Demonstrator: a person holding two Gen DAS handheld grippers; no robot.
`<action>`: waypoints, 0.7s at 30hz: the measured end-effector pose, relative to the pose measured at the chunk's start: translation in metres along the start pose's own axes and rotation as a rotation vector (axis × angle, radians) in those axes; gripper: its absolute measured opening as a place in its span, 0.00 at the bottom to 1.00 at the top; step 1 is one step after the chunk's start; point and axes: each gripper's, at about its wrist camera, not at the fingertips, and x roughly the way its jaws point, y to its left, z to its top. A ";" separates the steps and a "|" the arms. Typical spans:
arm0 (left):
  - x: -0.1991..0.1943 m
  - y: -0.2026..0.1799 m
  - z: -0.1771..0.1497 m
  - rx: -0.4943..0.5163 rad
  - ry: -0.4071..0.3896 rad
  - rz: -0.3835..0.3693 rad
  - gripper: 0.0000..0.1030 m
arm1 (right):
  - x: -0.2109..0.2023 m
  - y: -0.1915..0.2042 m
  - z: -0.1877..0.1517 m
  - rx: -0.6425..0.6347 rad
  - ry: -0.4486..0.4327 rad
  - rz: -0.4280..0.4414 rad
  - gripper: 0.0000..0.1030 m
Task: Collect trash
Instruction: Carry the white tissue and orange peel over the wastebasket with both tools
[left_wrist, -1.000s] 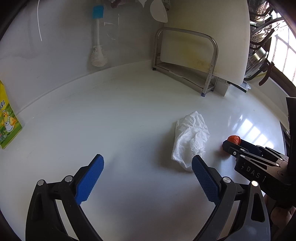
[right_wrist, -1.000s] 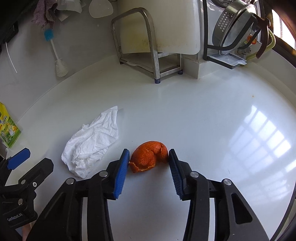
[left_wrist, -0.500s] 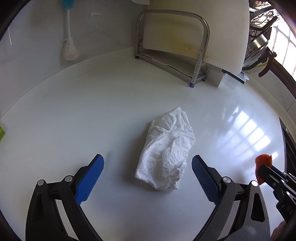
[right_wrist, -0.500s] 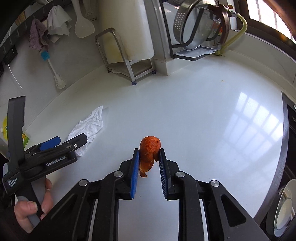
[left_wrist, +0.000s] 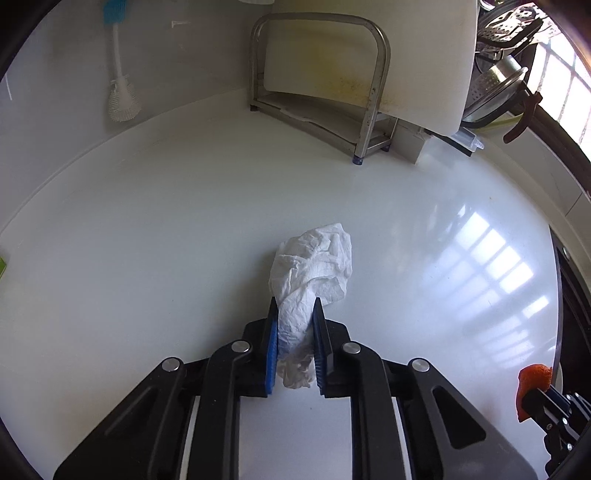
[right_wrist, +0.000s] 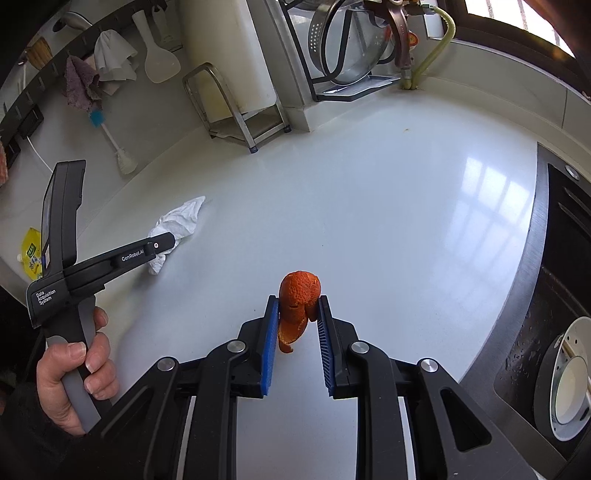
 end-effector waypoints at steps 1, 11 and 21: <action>-0.008 -0.001 -0.004 0.000 -0.003 -0.002 0.16 | -0.005 0.000 -0.002 -0.006 0.004 0.001 0.20; -0.123 -0.012 -0.067 -0.027 0.004 0.065 0.15 | -0.085 -0.014 -0.033 -0.062 0.064 0.083 0.20; -0.224 -0.047 -0.159 -0.158 0.018 0.161 0.15 | -0.170 -0.035 -0.061 -0.220 0.106 0.177 0.20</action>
